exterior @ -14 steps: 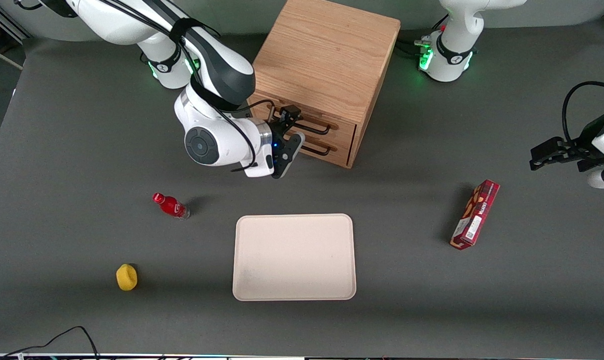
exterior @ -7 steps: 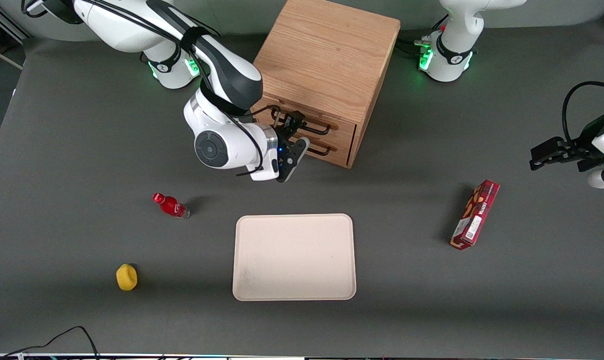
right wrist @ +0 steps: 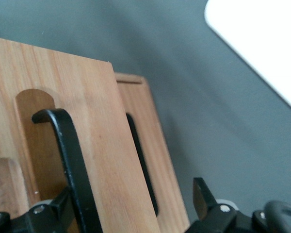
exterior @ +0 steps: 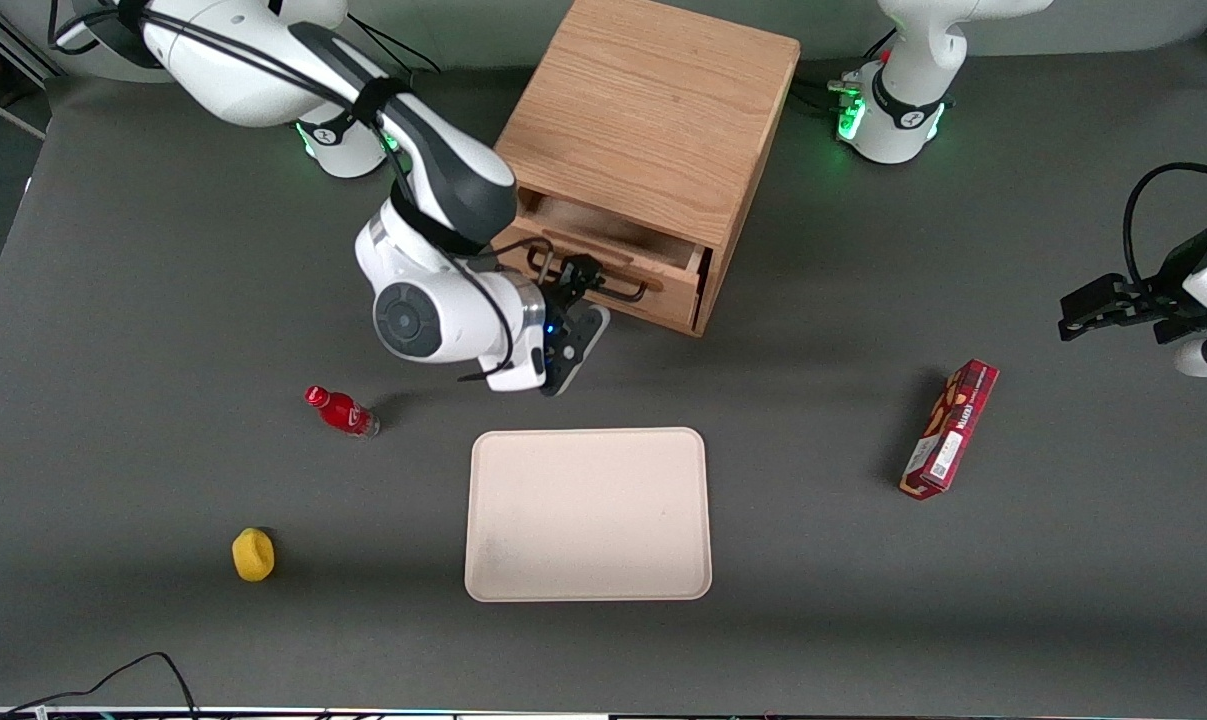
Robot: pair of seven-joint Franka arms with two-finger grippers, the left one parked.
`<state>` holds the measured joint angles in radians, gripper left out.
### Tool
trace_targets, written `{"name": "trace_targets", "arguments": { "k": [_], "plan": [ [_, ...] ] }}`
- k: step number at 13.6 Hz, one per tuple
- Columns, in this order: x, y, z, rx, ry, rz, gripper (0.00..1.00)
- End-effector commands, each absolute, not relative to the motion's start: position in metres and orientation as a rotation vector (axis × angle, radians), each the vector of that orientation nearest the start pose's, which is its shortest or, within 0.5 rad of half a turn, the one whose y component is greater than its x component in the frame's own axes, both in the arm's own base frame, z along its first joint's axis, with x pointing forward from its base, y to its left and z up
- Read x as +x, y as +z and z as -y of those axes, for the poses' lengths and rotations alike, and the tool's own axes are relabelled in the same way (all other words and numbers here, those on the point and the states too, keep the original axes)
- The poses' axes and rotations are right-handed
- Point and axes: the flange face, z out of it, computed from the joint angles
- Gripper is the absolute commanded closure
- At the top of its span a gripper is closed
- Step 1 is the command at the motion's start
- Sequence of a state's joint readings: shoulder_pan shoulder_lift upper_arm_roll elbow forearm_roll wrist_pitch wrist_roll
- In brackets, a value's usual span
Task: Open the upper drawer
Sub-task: 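Pull the handle outward from the cabinet with the right gripper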
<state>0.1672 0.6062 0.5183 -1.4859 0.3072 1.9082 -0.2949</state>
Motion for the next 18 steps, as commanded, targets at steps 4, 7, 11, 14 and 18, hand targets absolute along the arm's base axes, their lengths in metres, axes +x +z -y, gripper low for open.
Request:
{"name": "trace_targets", "arguments": {
  "k": [4,7,11,14,18],
  "plan": [
    [0.602,0.365,-0.387,-2.405,0.342,0.993,0.00],
    [0.613,0.363,-0.375,-2.425,0.330,0.977,0.00],
    [0.630,0.357,-0.366,-2.454,0.299,0.982,0.00],
    [0.648,0.361,-0.352,-2.473,0.264,0.960,0.00],
    [0.664,0.368,-0.337,-2.489,0.225,0.941,0.00]
  ]
}}
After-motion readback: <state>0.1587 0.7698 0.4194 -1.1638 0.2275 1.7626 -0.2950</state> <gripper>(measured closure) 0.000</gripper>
